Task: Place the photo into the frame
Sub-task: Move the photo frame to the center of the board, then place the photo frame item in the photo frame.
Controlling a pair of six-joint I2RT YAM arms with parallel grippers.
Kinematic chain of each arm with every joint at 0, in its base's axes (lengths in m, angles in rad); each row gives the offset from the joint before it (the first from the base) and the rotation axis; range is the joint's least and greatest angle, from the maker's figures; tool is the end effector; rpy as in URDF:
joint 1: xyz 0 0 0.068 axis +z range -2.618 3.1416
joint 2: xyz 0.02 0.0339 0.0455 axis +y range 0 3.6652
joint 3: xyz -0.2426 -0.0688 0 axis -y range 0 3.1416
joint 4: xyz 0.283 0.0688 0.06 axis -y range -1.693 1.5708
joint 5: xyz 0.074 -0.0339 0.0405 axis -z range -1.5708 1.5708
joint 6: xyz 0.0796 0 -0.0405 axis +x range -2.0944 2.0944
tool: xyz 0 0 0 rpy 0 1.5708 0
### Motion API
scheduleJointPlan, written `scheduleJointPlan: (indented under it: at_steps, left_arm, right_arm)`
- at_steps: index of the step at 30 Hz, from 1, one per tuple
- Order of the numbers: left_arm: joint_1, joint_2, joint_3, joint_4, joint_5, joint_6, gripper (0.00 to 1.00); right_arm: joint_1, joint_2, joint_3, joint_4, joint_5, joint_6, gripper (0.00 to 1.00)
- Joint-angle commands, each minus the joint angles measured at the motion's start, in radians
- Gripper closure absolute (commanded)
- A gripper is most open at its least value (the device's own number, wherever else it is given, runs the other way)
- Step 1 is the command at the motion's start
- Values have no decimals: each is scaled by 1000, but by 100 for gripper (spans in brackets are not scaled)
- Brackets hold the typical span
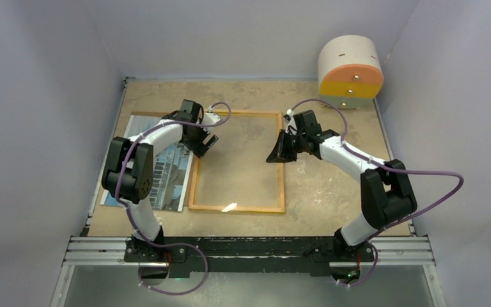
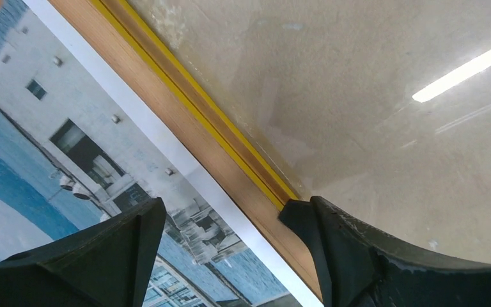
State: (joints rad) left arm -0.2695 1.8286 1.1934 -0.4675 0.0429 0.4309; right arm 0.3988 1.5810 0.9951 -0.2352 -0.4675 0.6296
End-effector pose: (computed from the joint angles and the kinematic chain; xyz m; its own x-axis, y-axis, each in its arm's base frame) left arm 0.3987 -0.1137 0.0915 -0.6627 0.6160 -0.4259 0.6179 0.7711 0.1537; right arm 0.3457 0.1846 0.1434 -0.9159 0.1845 -0.3565 -0.1118 0.7359 0.6678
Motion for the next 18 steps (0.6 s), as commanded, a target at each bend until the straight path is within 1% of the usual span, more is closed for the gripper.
scheduleJointPlan:
  at_steps: [1, 5, 8, 10, 14, 17, 18]
  left_arm:
    - [31, -80, 145, -109, 82, -15, 16]
    - [118, -85, 280, -155, 117, -57, 16]
    - [201, -74, 323, -143, 93, -80, 16]
    - [260, -52, 339, -129, 57, -94, 16]
    - [376, -9, 353, -124, 34, -123, 18]
    - [414, -3, 323, -105, 28, -122, 18]
    - [419, -2, 297, -95, 14, -117, 18]
  right_arm:
    - [6, -67, 82, -32, -27, -44, 100]
    - [6, -90, 129, -13, -53, -51, 100]
    - [7, -98, 157, 11, -98, -30, 100]
    - [10, -105, 181, 33, -130, -10, 100]
    - [22, -103, 239, 91, -200, 40, 100]
    - [26, -100, 275, 139, -273, 89, 100]
    - [26, -106, 298, 185, -316, 130, 100]
